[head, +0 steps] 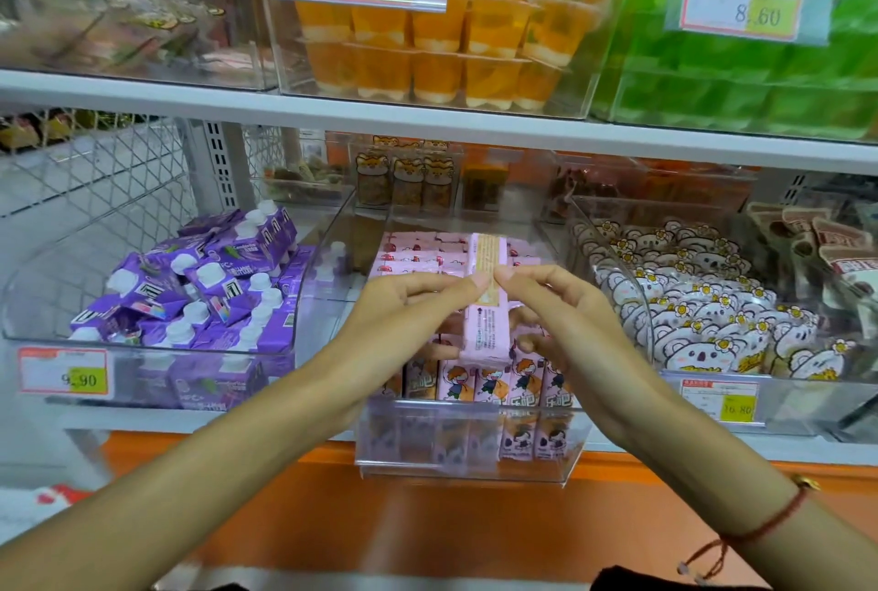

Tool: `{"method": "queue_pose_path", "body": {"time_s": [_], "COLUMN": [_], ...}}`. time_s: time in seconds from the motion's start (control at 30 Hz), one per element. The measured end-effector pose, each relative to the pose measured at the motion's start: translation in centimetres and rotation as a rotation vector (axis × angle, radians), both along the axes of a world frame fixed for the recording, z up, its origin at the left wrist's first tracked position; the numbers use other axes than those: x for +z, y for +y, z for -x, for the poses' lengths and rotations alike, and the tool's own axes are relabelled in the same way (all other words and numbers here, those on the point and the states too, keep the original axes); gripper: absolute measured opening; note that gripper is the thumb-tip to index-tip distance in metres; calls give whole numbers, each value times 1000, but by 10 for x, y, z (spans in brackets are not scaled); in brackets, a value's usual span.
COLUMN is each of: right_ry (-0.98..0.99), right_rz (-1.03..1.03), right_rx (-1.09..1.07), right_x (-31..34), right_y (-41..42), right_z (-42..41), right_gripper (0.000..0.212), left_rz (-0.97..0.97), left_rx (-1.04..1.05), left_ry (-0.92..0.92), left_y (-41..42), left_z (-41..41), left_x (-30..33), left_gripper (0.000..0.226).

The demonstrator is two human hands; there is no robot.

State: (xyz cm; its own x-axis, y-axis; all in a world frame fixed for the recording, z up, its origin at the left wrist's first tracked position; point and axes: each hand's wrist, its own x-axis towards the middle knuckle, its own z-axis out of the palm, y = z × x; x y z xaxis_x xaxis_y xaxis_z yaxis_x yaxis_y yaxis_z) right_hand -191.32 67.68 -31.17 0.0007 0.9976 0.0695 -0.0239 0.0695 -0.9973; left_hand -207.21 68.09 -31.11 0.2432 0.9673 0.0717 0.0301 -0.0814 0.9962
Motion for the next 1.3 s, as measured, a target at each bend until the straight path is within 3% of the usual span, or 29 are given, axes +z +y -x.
{"method": "queue_pose_path", "body": {"time_s": [0.17, 0.3, 0.53, 0.7, 0.83, 0.93, 1.13, 1.3], "right_ry": [27, -88, -165, -243, -224, -178, 68, 32], "right_rz": [-68, -235, -351, -349, -385, -340, -43, -96], "right_rx": [62, 135, 128, 74, 83, 87, 177, 159], "right_x": [1, 2, 0, -2, -6, -4, -1, -1], "right_y": [0, -4, -6, -6, -7, -5, 2, 2], "right_z": [-3, -8, -10, -9, -3, -5, -14, -14], "right_gripper": [27, 34, 33, 53, 30, 22, 23, 31], "left_rz": [-45, -163, -188, -114, -28, -62, -128, -166], "left_rx": [-22, -50, -87, 50, 85, 69, -42, 29], "left_ry": [34, 66, 57, -88, -229, -236, -311, -303], "left_y": [4, 4, 4, 7, 6, 5, 10, 8], "left_z": [3, 8, 8, 9, 5, 5, 17, 15], "left_x": [0, 2, 3, 4, 4, 5, 14, 14], "left_gripper": [22, 38, 41, 38, 49, 54, 51, 45]}}
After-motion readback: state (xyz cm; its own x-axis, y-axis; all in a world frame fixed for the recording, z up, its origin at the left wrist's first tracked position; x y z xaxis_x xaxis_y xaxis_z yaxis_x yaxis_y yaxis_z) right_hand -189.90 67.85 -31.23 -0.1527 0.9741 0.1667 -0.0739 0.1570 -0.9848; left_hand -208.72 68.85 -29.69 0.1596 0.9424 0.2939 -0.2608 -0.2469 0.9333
